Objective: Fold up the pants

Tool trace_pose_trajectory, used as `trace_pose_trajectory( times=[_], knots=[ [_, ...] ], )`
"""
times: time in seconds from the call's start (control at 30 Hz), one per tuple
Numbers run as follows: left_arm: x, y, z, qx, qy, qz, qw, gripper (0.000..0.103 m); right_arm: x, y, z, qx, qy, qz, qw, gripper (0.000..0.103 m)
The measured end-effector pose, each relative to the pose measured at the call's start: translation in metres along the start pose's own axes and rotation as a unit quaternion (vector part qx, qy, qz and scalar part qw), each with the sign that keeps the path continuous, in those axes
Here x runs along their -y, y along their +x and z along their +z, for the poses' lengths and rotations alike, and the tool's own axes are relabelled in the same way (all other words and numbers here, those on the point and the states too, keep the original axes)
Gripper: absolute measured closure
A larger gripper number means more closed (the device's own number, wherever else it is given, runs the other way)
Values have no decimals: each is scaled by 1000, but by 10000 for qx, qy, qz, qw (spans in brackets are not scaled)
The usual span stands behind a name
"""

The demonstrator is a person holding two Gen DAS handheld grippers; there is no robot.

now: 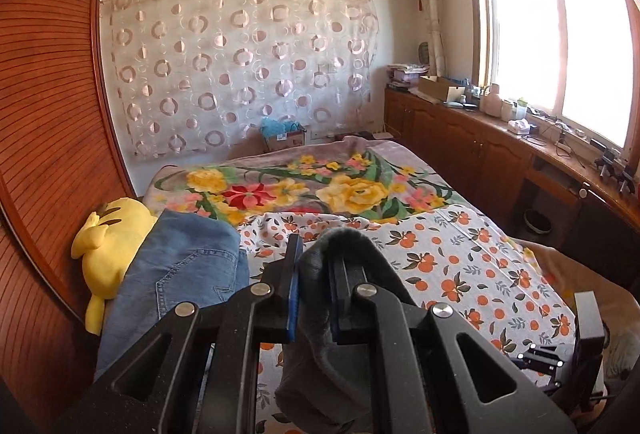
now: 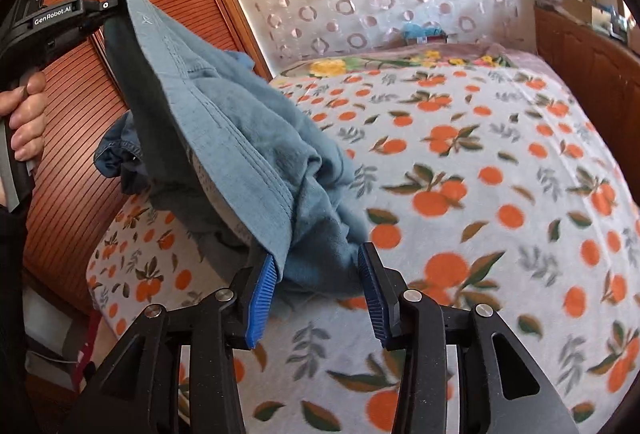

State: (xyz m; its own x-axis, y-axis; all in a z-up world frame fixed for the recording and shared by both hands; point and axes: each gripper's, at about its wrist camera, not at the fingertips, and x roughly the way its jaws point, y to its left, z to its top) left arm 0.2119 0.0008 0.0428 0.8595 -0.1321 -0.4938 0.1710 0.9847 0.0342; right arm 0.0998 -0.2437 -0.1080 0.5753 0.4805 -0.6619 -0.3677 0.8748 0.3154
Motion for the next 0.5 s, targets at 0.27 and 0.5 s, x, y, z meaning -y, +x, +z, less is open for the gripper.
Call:
trace_pose_trajectory(
  times=[0.27,0.5],
  knots=[
    [3,-6,9,4,83,-111,9999,91,-6,-17,2,411,-269,-14,9988,98],
    [19,-31,34,225,84,-304,9993,93,22,-78,33,1152,-324,-310,9923,100]
  ],
)
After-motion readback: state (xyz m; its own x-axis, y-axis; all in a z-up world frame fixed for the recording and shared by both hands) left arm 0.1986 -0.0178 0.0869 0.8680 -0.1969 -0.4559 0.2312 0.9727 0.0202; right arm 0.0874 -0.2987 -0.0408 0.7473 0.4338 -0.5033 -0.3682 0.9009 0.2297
